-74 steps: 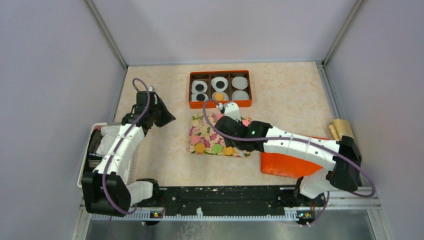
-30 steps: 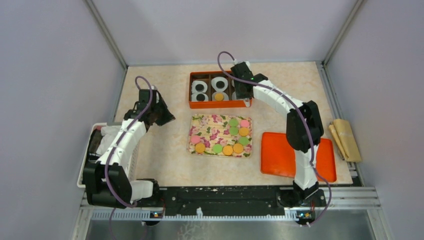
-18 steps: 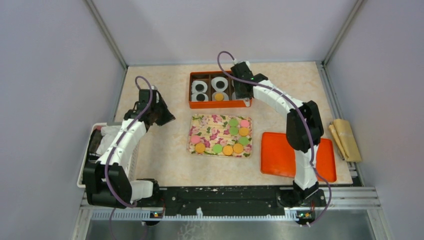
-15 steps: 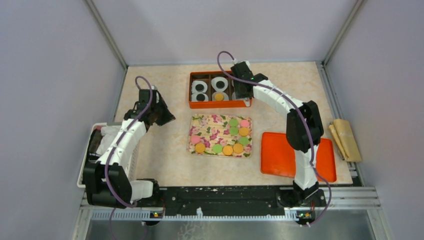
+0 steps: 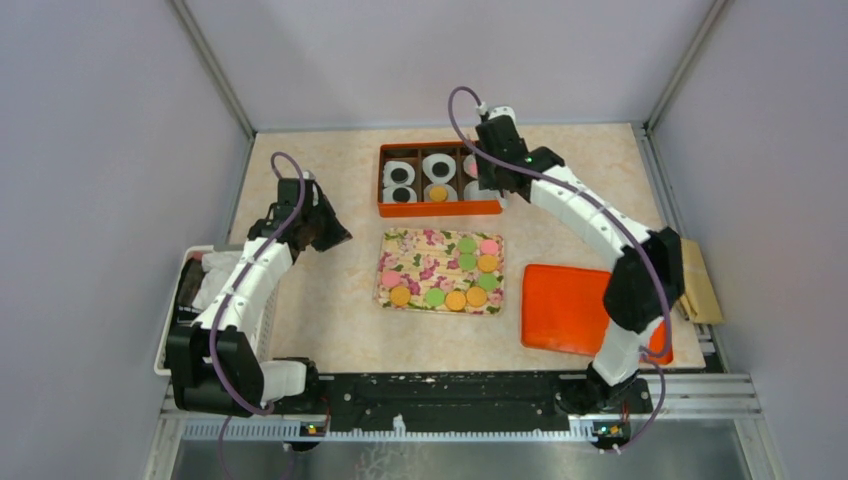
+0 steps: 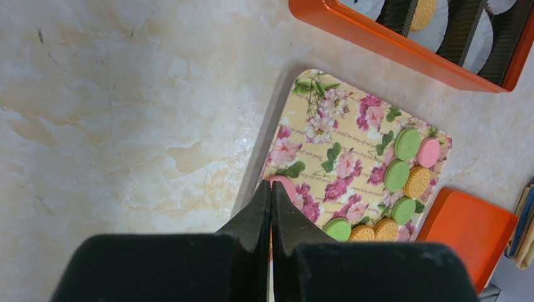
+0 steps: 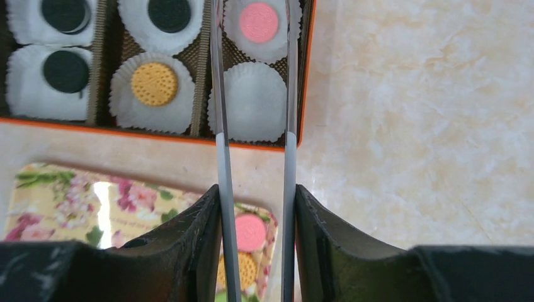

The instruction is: Pack the cookies

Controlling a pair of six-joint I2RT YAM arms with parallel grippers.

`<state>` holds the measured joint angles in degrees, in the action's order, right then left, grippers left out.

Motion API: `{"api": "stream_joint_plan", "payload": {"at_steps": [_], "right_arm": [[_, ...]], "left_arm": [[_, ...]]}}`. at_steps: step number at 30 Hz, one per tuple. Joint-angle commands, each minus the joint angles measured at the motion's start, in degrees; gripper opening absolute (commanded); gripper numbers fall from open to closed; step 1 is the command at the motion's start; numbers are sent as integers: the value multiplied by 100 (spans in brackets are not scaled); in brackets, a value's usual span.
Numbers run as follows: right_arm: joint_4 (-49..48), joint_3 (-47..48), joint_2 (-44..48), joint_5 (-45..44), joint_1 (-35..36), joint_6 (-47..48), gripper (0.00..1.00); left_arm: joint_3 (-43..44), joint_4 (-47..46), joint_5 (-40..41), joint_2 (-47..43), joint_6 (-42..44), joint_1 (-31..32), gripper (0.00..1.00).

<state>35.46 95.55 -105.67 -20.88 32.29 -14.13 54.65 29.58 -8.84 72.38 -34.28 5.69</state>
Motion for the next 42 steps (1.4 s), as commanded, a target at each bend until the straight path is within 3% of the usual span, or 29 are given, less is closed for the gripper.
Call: {"api": "stream_joint_plan", "payload": {"at_steps": [1,12,22,34,42], "right_arm": [[-132,-466,1444,-248,491,-84,40],[606,-2798,3340,-621,2253,-1360,36],[446,-4077,3716,-446,2446,-2049,37],[-8,-4073,3229,-382,2447,-2034,39],[257,-3629,2660,-687,2448,-2033,40]], "left_arm": [[134,-194,-133,-130,64,-33,0],[42,-202,-225,-202,11,-33,0],[-5,-218,-311,-299,-37,-33,0],[-10,-126,-185,-352,14,-33,0],[-6,-160,-180,-301,18,-33,0]]}}
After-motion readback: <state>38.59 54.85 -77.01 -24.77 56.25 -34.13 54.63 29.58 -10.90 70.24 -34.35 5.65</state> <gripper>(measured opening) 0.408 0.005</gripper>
